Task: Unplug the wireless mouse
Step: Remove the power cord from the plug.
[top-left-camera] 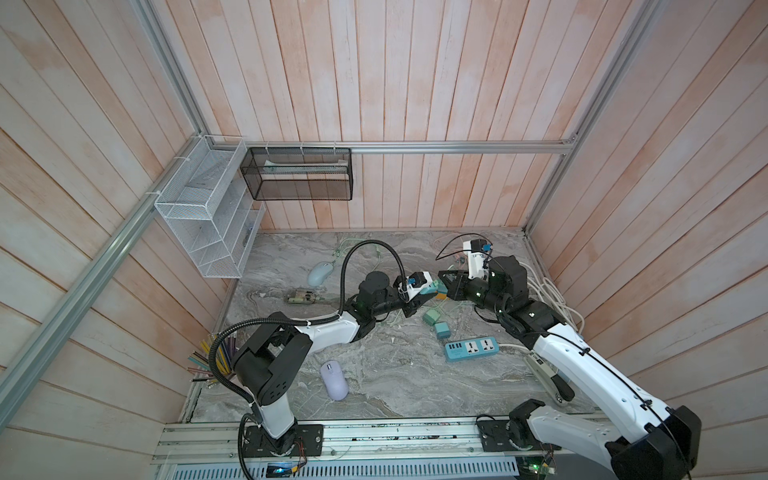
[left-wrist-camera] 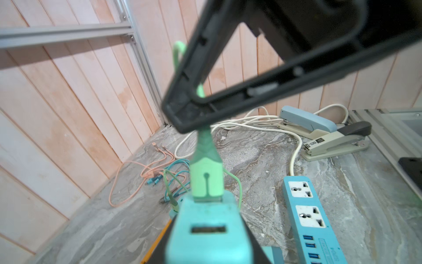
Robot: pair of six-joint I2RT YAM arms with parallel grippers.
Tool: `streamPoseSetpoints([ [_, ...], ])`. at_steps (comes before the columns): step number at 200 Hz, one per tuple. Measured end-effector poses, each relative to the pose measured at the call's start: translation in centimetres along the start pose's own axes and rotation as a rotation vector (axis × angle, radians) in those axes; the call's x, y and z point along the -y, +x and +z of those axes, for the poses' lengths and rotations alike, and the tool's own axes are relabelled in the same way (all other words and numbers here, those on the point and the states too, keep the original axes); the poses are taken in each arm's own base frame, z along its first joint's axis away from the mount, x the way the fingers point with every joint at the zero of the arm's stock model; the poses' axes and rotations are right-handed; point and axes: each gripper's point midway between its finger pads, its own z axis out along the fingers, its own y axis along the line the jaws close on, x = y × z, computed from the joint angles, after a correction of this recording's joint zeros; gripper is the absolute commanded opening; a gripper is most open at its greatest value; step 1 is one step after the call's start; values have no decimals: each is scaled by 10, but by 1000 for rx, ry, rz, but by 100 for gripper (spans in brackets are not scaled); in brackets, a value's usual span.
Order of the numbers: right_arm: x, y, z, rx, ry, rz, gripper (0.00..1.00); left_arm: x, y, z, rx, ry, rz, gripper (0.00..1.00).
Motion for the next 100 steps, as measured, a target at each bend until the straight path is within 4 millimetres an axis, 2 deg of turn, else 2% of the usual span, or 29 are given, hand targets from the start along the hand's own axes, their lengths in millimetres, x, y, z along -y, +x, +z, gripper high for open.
streamPoseSetpoints([
  [50,4,-5,-3,3,42,-19,0,-1,-1,0,-3,17,0,0],
  [89,5,-21,-15,-5,71,-27,0,-2,-17,0,60,17,7,0],
  [100,10,-33,-18,27,95,-33,0,-4,-13,-1,48,15,-13,0],
])
